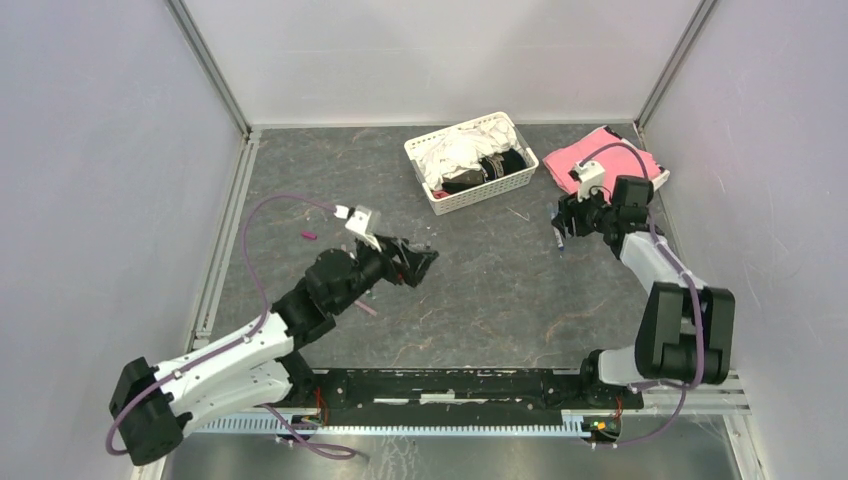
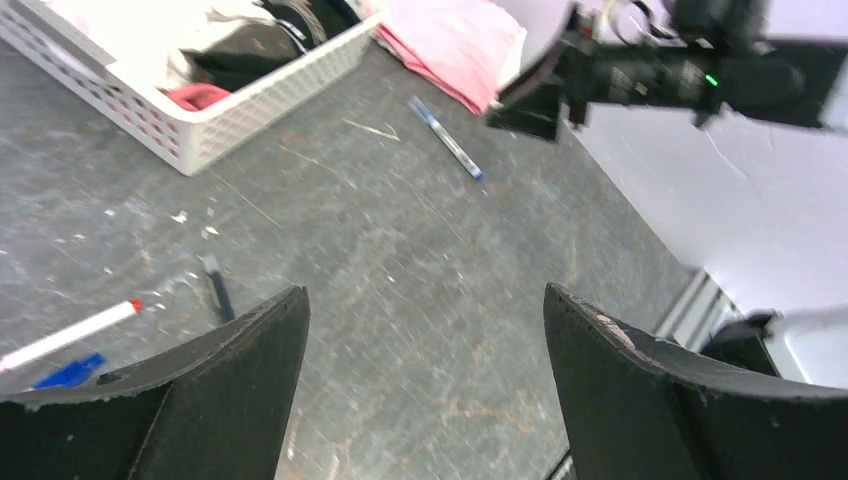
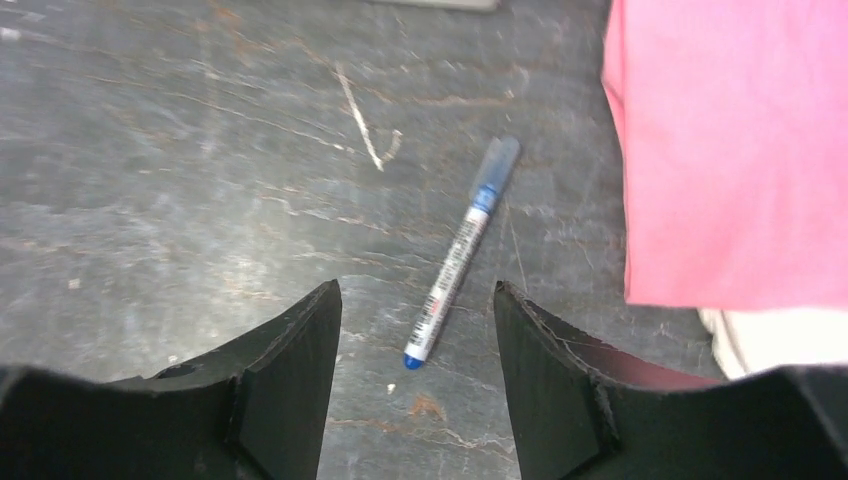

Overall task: Insert the pens into the pen caps
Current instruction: Place the pen at the center of the board, then pick up the pen from the center of the board.

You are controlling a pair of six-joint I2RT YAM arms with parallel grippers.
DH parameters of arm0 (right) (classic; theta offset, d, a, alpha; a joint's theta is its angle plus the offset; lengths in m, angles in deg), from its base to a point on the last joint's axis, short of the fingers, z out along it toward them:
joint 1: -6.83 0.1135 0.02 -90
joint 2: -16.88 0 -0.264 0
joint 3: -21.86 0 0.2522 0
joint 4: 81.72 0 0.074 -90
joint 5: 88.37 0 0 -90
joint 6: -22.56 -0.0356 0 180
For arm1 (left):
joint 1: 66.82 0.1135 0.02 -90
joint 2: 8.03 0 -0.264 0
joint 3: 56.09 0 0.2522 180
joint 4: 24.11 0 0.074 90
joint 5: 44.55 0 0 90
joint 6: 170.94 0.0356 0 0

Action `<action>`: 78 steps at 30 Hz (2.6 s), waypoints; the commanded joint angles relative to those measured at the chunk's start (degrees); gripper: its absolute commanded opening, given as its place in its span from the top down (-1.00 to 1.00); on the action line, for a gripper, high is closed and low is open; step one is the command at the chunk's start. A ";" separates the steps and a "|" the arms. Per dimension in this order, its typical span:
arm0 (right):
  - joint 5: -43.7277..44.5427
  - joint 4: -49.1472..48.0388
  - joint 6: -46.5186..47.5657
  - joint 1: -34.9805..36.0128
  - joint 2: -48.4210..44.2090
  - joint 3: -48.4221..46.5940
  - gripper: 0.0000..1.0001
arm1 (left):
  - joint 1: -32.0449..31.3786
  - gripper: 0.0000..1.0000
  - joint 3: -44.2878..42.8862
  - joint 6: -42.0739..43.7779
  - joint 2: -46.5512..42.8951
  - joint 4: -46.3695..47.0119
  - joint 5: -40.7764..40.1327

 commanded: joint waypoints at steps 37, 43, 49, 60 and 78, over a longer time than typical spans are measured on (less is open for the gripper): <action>-39.47 17.60 26.24 9.17 -22.50 3.17 -0.37 | 23.07 0.01 -19.16 -3.49 19.61 -19.90 12.51; -37.24 16.14 24.72 10.87 -21.66 3.50 -0.38 | 23.09 0.13 -15.23 -14.61 8.52 -25.88 0.33; -35.57 15.06 23.89 11.09 -21.74 3.80 -0.37 | 23.08 0.46 -19.35 -26.12 8.77 -42.15 -8.26; -35.16 13.56 22.32 11.16 -20.73 4.47 -0.38 | 23.09 0.27 -15.68 -43.04 5.63 -55.69 -15.14; -35.16 12.18 20.83 11.31 -20.91 5.00 -0.41 | 22.96 -0.05 -15.02 -47.56 18.43 -66.99 -10.64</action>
